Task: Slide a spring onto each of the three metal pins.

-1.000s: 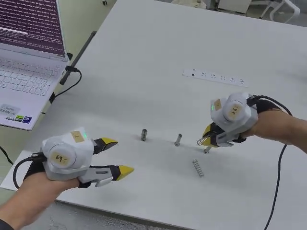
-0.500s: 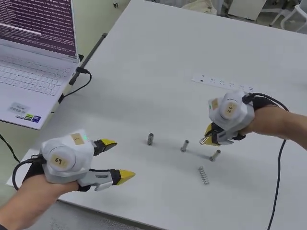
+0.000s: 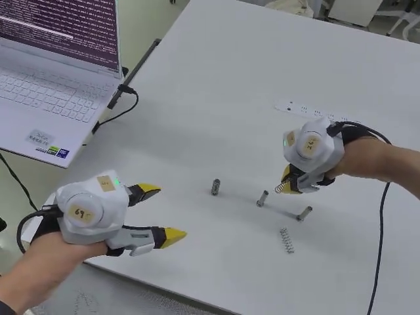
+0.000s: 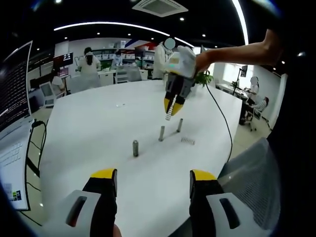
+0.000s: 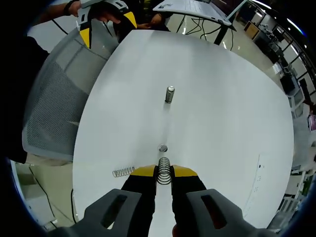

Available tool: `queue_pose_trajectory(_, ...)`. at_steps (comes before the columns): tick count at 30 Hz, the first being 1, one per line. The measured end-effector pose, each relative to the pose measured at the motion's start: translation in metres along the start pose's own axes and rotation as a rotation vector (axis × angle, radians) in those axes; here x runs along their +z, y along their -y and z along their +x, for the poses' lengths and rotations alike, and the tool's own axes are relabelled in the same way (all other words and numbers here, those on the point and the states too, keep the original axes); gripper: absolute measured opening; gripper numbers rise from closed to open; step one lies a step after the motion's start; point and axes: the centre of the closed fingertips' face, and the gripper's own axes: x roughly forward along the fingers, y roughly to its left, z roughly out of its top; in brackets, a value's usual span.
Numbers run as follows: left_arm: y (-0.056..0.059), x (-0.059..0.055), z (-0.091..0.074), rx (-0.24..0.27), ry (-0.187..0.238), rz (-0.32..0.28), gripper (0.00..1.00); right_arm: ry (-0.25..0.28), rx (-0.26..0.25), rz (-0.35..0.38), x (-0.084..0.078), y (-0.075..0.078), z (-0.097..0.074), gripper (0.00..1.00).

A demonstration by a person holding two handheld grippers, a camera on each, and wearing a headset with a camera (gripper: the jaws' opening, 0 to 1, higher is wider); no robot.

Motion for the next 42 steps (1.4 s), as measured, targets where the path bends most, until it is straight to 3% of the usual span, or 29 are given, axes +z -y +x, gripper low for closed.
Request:
queue_pose_trajectory(11, -0.007, -0.008, -0.008, 0.024, -0.002, -0.022, 0.54, -0.025, 0.026, -0.037, 0.004, 0.003, 0.009, 0.08)
queue_pose_trajectory(42, -0.013, -0.012, -0.013, 0.037, -0.002, -0.047, 0.53, -0.045, 0.065, -0.067, 0.012, 0.001, 0.023, 0.08)
